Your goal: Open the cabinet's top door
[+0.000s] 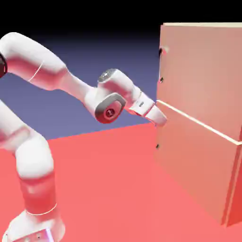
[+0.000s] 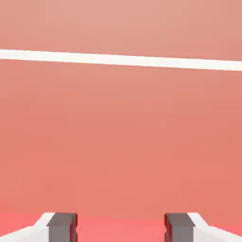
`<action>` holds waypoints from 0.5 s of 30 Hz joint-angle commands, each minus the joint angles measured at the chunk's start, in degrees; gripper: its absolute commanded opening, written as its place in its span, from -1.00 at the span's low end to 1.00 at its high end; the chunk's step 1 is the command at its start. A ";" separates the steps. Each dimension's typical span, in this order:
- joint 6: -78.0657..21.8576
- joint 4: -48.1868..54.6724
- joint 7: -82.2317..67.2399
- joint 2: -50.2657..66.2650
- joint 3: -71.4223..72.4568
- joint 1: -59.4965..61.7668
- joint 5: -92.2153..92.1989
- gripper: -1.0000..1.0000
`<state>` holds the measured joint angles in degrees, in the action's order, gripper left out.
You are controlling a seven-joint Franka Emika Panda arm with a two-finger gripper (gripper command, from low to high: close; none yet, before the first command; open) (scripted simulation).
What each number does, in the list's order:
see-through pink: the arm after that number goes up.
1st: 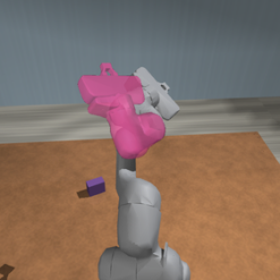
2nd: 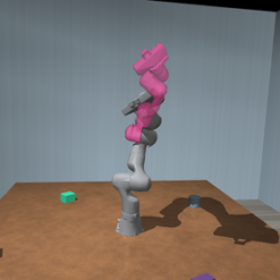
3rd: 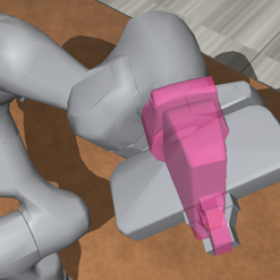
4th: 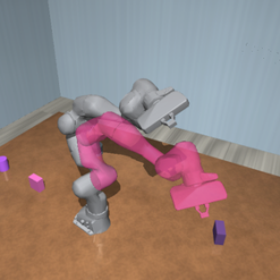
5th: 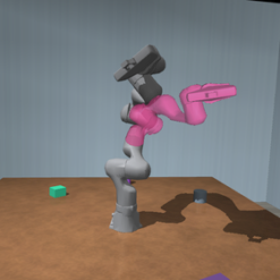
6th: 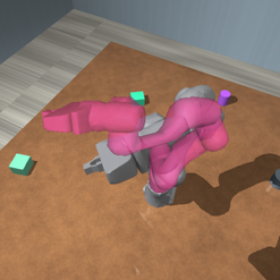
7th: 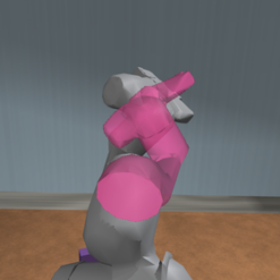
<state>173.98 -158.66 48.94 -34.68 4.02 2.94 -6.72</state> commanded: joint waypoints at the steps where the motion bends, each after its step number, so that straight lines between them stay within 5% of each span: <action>1: -0.01 0.87 2.40 -0.75 1.49 1.35 -2.50 0.00; 15: -0.16 13.00 36.03 -11.26 22.37 20.19 -37.39 0.00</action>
<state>173.82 -145.66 84.96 -45.94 26.39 23.13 -44.11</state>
